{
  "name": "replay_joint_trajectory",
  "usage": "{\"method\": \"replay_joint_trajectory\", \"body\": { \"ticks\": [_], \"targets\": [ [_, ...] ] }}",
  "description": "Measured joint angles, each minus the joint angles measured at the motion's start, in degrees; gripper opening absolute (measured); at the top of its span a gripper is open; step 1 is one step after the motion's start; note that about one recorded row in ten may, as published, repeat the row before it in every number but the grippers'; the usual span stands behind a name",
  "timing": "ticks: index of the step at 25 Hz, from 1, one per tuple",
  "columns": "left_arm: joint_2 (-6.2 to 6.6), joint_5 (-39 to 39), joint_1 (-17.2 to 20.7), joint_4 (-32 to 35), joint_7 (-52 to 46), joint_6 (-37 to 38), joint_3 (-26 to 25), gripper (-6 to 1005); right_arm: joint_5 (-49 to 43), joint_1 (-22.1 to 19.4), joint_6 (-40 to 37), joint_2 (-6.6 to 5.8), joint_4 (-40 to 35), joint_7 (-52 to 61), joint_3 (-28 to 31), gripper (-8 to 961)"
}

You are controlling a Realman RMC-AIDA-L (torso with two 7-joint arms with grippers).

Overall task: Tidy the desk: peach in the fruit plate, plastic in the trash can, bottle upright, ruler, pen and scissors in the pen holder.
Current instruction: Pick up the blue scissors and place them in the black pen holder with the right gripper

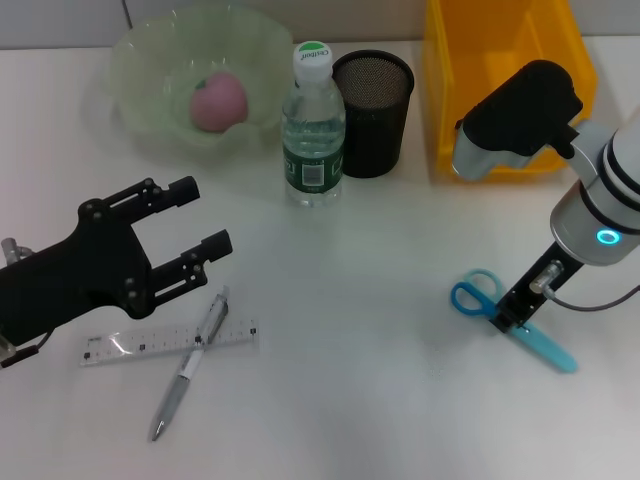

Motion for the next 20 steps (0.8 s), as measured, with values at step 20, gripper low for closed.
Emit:
{"method": "replay_joint_trajectory", "body": {
  "ticks": [20],
  "targets": [
    [0.0, -0.09, 0.53, 0.0, 0.1, 0.45, -1.06, 668, 9.96, -5.82, 4.79, 0.06, -11.7, -7.44, 8.36, 231]
  ]
}}
